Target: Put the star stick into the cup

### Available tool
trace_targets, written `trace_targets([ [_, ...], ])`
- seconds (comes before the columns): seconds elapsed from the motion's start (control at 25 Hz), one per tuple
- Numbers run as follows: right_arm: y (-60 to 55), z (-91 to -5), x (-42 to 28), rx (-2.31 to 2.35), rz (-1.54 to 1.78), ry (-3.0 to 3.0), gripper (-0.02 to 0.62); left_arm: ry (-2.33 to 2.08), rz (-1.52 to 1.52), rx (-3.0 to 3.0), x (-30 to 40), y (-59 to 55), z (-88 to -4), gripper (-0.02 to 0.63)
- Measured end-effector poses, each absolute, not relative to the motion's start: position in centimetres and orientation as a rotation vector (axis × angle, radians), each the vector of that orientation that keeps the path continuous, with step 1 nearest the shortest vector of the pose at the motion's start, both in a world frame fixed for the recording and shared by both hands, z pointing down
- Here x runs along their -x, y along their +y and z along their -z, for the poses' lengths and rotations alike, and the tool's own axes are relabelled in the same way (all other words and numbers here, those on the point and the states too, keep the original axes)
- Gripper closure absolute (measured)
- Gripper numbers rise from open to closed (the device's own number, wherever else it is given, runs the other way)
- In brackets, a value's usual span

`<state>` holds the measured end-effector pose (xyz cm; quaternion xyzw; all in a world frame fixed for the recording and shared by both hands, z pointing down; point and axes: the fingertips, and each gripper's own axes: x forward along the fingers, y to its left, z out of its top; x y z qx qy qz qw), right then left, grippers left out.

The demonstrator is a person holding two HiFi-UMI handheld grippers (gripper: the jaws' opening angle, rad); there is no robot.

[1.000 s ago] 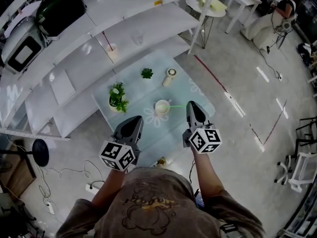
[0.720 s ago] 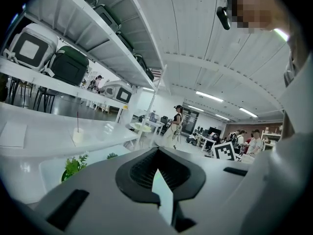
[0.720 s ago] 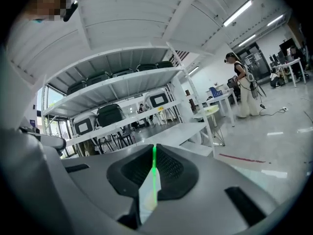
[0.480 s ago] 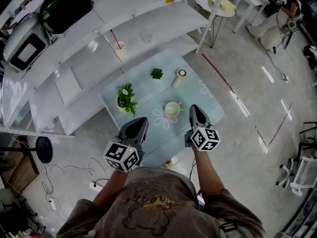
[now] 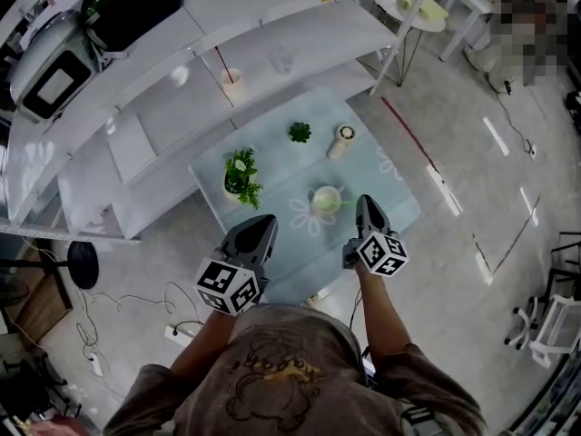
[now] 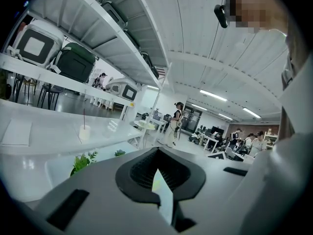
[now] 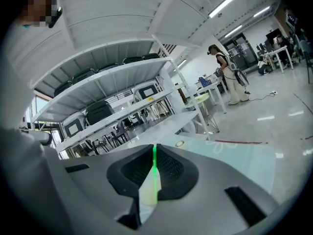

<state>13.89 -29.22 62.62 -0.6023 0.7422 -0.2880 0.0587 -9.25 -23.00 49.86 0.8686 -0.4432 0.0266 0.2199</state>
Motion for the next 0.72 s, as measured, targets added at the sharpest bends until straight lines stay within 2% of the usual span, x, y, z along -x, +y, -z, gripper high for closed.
trace_targets([
  [0.32,-29.2,-63.8,-14.5,1.862,0.880,2.259,0.567,-1.212,-0.072,-2.401,9.0,-23.1,-50.0,0.584],
  [0.72,-28.2,-64.1,-16.6,1.897,0.893,2.295,0.509,-1.134,-0.084,-2.430,6.6,-22.5,-50.3,0.584],
])
